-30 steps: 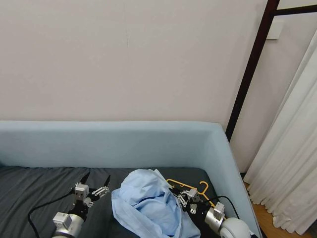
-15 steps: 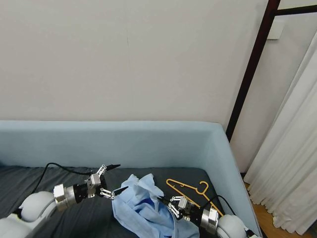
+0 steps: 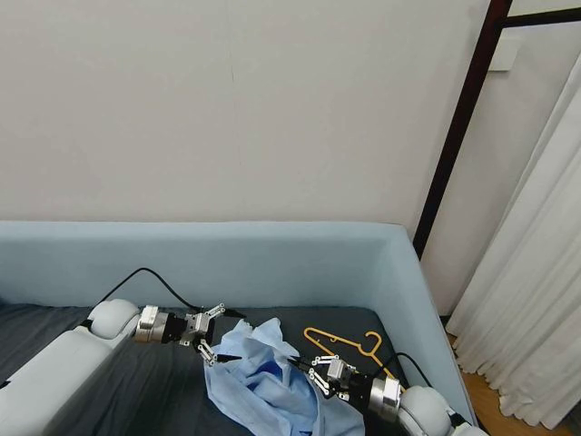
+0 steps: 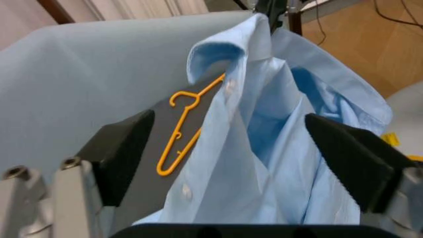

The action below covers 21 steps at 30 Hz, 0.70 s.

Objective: Pick up the clothes from the sofa and hang them on the clothes hanger.

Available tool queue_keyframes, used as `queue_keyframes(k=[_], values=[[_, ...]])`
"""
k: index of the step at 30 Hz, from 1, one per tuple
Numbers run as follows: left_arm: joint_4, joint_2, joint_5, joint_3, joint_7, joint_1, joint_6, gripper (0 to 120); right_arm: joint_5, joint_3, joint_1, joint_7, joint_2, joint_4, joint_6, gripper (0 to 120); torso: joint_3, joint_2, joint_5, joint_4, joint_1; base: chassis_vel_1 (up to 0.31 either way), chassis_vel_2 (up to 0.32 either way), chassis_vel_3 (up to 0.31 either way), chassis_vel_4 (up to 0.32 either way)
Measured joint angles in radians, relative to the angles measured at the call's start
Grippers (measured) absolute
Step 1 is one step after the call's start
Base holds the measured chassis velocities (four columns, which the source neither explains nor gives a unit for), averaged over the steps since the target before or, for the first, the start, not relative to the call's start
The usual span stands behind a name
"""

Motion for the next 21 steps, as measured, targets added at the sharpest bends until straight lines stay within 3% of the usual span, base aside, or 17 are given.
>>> queue_keyframes(k=[9,11,18,21], values=[[0.024,-0.041,0.039,0.034,0.018,-0.049,0.003,56,-0.025,0.001,0.009,-0.008,0.008,-0.008,0.007,0,0.000,0.000,0.0000,-0.0001,0.000,0.000,0.000,0.000,0.000],[0.036,-0.050,0.050,0.042,0.017,-0.059,-0.002,45,-0.027,0.002,0.006,-0.009,0.010,-0.011,0.011,0,0.000,0.000,0.0001,-0.0001,0.000,0.000,0.000,0.000,0.000],[0.045,-0.062,0.058,0.051,0.018,-0.073,-0.008,23,-0.029,0.005,0.002,-0.011,0.011,-0.011,0.013,0,0.000,0.000,0.0000,-0.0001,0.000,0.000,0.000,0.000,0.000],[0.044,-0.062,0.058,0.051,0.028,-0.076,-0.007,8,-0.031,0.007,0.001,-0.012,0.011,-0.015,0.010,0,0.000,0.000,0.0001,-0.0001,0.000,0.000,0.000,0.000,0.000]])
